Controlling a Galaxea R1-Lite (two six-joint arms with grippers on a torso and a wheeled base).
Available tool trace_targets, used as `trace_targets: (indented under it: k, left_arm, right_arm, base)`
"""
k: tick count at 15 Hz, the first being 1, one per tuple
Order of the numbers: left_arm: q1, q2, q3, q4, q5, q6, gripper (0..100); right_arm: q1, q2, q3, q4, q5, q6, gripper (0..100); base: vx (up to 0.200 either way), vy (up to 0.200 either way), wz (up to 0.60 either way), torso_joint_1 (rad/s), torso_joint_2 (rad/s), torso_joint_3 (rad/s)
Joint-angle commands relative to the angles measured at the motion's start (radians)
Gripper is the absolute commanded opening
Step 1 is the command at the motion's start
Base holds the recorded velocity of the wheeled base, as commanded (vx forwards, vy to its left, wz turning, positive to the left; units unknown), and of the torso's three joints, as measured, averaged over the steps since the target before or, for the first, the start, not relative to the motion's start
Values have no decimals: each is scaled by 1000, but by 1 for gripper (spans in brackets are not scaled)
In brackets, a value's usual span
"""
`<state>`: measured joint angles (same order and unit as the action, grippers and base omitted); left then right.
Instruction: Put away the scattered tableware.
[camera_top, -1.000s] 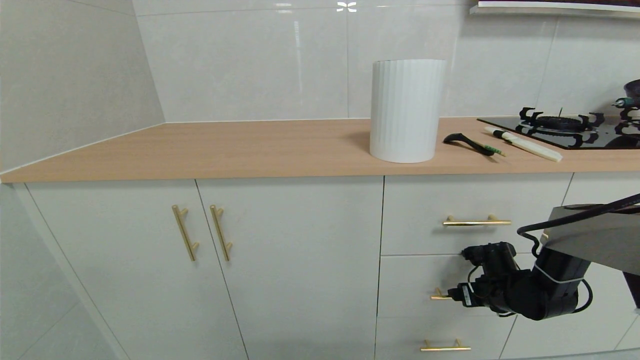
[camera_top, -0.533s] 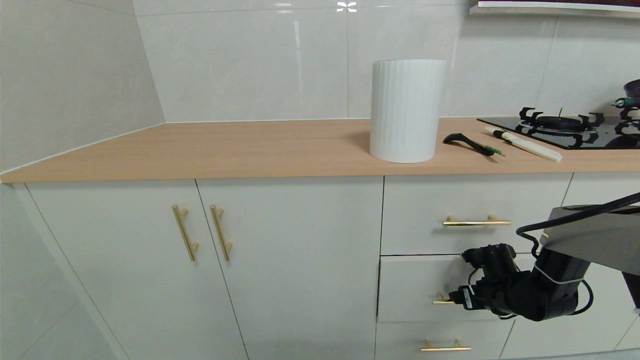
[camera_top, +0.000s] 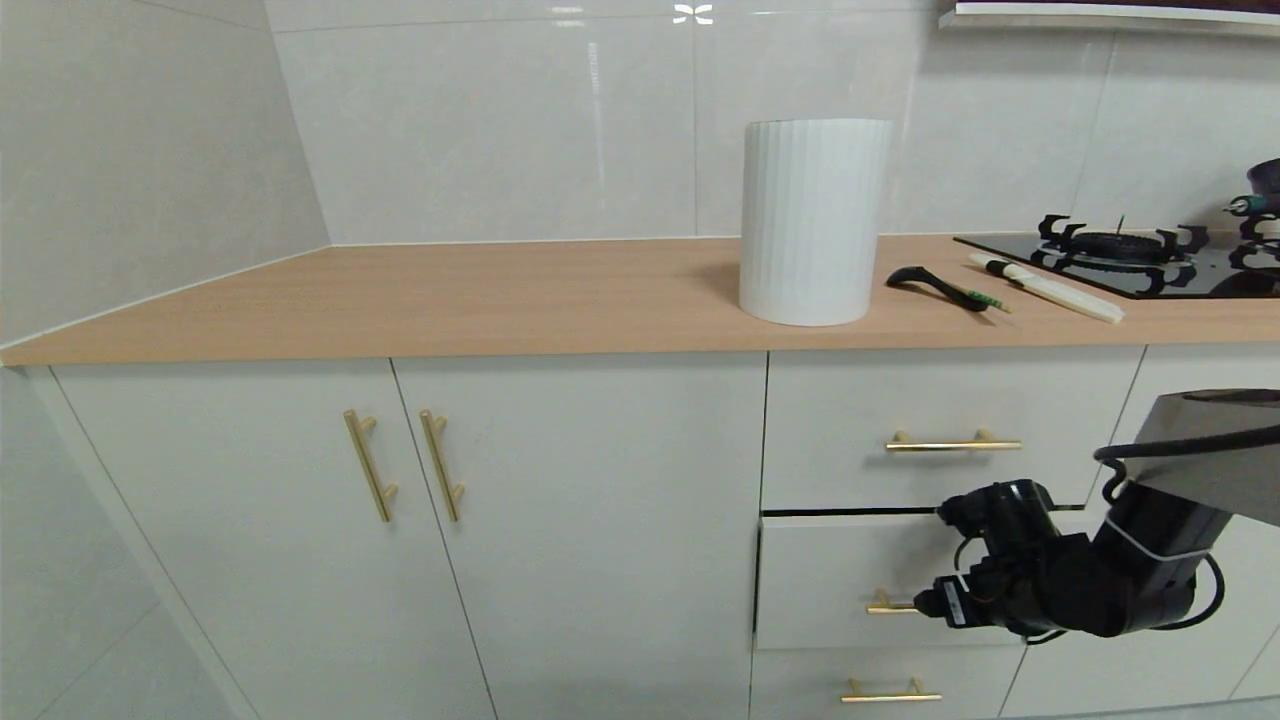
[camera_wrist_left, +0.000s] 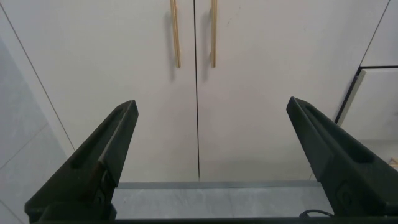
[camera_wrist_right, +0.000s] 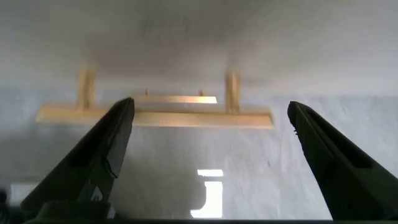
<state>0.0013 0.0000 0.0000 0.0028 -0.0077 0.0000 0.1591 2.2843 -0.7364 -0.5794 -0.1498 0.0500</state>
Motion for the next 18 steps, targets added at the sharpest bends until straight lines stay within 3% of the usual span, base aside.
trace_targets:
  k: [1,4,8,13,18]
  left_arm:
    - [0,0,0,0,0,0,100]
    - [0,0,0,0,0,0,100]
    - [0,0,0,0,0,0,100]
    - [0,0,0,0,0,0,100]
    - [0,0,0,0,0,0,100]
  right_arm:
    - [2,-336,34,274,68,-1,100]
    - [3,-500,15,343,93,4,100]
    - [3,-477,6,335,96,2,100]
    - [-3,-28,5,-74,-8,1,100]
    - [-3,70,-5,-186,-13,1,100]
  base:
    - [0,0,0,0,0,0]
    - [0,0,0,0,0,0]
    - [0,0,0,0,0,0]
    - [0,0,0,0,0,0]
    - [0,0,0,0,0,0]
